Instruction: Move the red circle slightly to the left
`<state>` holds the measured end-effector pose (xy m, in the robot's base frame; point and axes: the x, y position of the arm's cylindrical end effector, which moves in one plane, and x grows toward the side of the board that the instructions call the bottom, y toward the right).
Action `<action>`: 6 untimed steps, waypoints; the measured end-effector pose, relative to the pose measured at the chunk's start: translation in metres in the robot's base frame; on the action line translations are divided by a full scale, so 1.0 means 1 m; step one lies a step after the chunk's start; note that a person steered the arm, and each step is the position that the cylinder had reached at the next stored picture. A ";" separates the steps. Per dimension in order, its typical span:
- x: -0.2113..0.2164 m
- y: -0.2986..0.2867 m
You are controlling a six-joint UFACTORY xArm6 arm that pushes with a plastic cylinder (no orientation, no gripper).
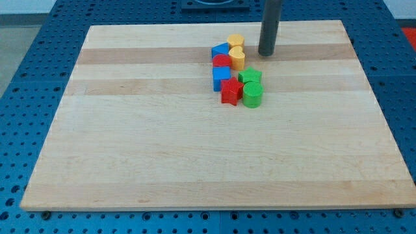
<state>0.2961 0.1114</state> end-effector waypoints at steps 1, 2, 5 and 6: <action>0.017 -0.001; 0.039 -0.001; 0.046 -0.075; 0.046 -0.080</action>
